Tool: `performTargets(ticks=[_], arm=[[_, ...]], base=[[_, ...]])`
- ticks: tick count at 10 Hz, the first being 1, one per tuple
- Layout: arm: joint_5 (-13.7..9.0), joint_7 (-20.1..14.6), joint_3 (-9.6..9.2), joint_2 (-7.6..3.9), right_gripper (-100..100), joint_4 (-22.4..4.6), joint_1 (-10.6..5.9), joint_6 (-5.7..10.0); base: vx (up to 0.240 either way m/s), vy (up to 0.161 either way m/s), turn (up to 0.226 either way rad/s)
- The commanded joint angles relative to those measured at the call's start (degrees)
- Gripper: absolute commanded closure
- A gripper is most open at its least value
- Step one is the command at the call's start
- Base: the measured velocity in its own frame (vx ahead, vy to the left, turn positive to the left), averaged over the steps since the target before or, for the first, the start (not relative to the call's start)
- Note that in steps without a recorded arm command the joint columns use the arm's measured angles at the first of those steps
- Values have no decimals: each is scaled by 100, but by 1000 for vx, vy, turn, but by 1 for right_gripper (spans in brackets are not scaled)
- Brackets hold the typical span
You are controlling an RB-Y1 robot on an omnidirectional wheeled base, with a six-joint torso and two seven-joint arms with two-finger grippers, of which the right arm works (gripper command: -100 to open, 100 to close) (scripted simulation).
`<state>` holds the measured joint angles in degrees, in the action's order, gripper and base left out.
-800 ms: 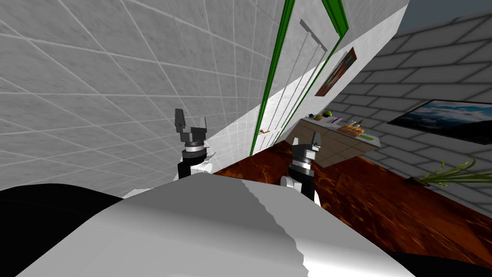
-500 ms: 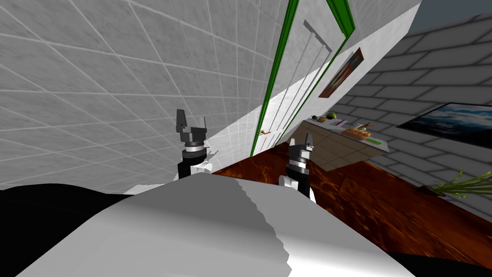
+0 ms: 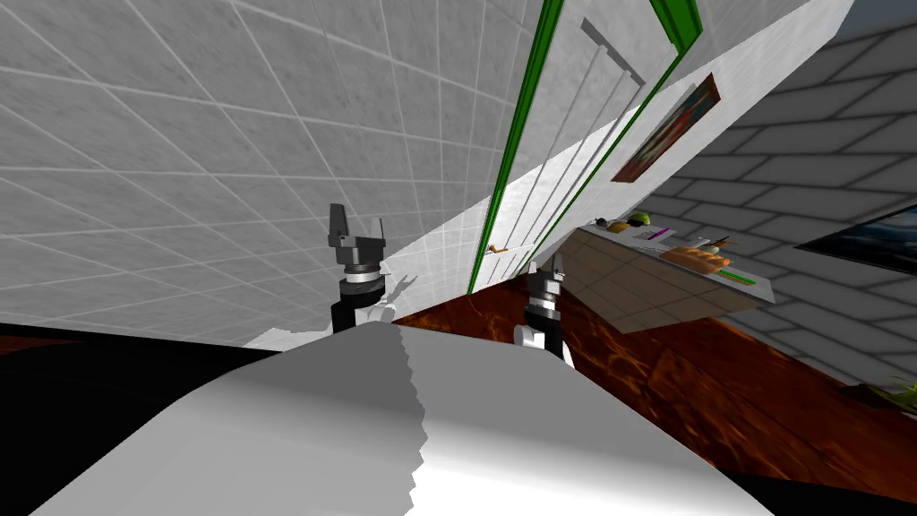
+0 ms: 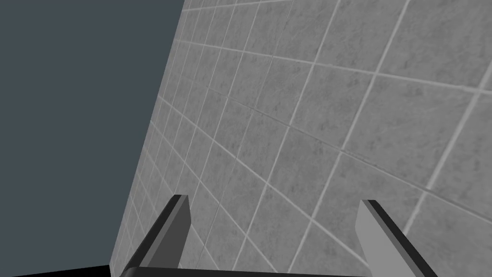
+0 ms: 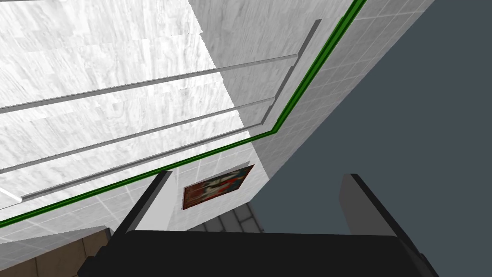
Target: Pull the door open
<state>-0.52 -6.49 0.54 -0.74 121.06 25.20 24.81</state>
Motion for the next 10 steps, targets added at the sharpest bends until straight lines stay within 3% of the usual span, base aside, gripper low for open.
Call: performTargets(ticks=[1,4,9,10], arm=[[-95,-9,-59,-107,-100,-286,-79,130],[-155,-7,-102,-171,-100,-615,-155,204],[-413,3,-287,-439,-100,-1539,-476,522],[-413,3,-287,-439,-100,-1645,-476,522]], base=[[55,-101,184],[26,-58,69],[47,-72,140],[44,-77,54]])
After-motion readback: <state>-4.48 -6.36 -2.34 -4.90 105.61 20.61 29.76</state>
